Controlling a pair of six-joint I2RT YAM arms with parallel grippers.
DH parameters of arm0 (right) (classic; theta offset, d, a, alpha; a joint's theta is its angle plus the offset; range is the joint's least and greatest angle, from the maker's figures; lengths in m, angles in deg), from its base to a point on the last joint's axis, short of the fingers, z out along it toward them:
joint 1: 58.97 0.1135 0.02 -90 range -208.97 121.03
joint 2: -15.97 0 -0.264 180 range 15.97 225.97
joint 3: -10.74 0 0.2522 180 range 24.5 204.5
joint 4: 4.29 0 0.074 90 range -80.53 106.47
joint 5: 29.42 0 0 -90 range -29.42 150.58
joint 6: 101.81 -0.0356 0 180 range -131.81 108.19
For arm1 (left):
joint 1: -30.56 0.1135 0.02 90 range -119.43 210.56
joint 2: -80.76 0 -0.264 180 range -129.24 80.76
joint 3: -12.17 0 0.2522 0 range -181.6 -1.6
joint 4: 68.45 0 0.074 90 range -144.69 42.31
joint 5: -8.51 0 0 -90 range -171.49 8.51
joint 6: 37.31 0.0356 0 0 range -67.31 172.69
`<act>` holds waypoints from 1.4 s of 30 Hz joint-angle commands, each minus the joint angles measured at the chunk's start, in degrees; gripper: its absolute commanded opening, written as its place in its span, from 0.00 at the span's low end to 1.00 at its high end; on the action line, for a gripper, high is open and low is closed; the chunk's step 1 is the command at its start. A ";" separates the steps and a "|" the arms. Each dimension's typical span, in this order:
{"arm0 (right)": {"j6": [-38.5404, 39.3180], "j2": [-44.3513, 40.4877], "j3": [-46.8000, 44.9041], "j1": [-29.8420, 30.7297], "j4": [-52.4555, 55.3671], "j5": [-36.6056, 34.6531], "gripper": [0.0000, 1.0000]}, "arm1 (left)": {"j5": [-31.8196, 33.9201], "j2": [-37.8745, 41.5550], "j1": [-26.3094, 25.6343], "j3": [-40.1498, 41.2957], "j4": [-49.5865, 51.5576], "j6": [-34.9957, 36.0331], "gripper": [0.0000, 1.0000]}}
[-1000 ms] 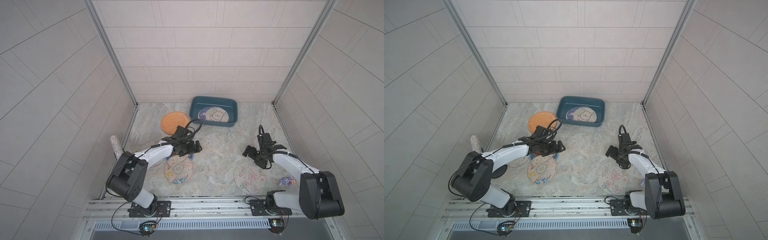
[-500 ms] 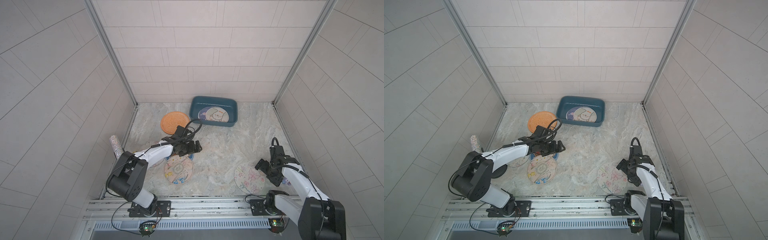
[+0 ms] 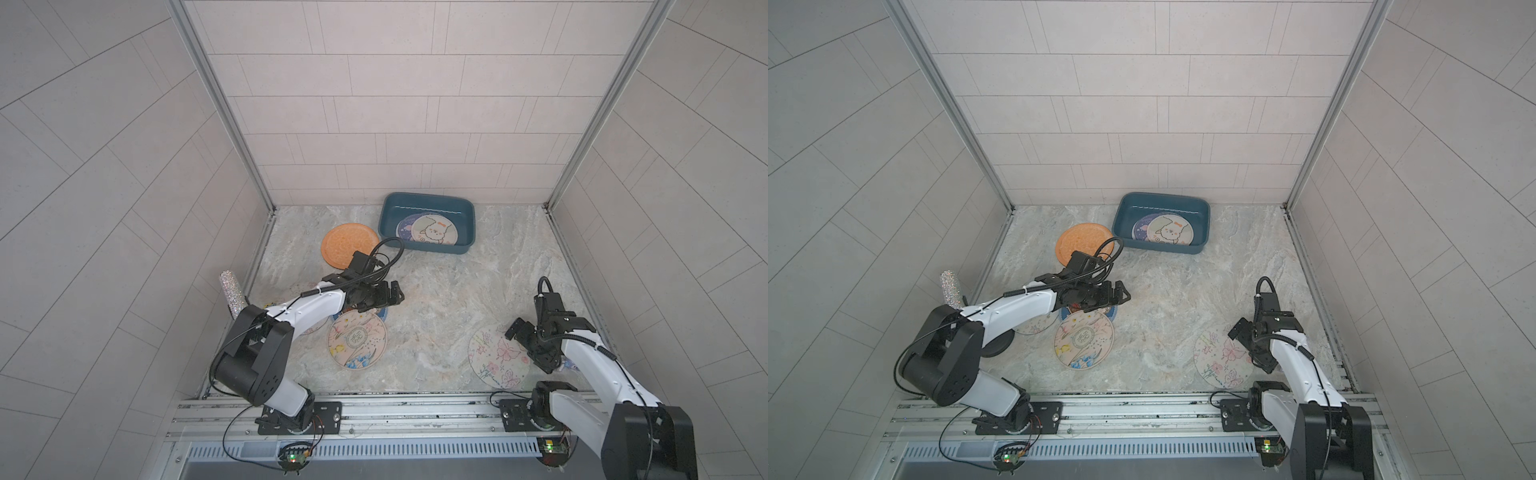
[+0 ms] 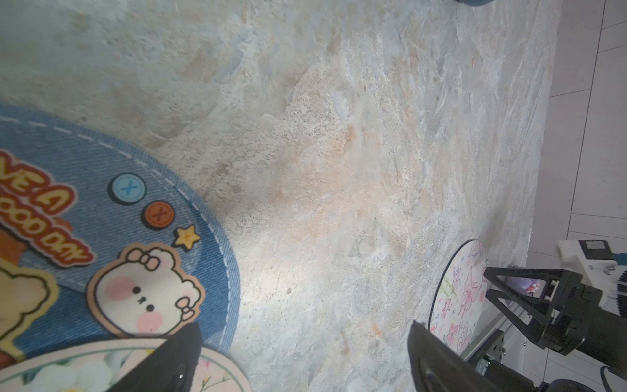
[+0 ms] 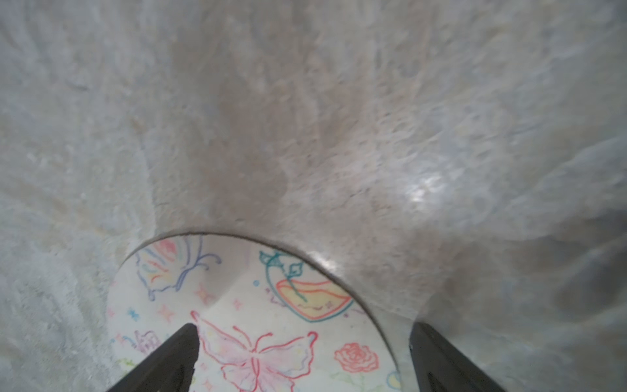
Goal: Put the coasters into the storage box
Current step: Move the coaster to the center of the board.
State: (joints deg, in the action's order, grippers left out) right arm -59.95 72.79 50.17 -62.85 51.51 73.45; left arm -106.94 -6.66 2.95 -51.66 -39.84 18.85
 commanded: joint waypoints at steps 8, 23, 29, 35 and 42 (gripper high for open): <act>-12.60 0.49 -5.09 11.72 -6.98 6.29 1.00 | 0.76 2.50 0.02 1.10 0.26 -0.21 1.00; -22.81 7.06 -4.16 28.48 -20.75 6.12 1.00 | 0.63 2.61 -3.73 1.36 0.27 -0.78 1.00; -23.60 13.65 -0.54 34.66 -25.71 6.03 1.00 | 0.38 2.62 -6.49 1.93 1.66 0.05 1.00; -22.61 19.65 2.23 38.81 -30.76 8.38 1.00 | 1.50 3.90 -8.83 4.78 2.22 -0.21 1.00; -5.77 21.66 9.43 38.52 -18.38 9.75 0.99 | 3.57 2.96 -13.35 6.51 2.03 -1.69 0.90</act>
State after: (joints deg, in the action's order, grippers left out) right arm -74.26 93.45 59.09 -24.47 21.13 83.67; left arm -104.99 -4.19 -8.99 -45.93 -38.33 17.77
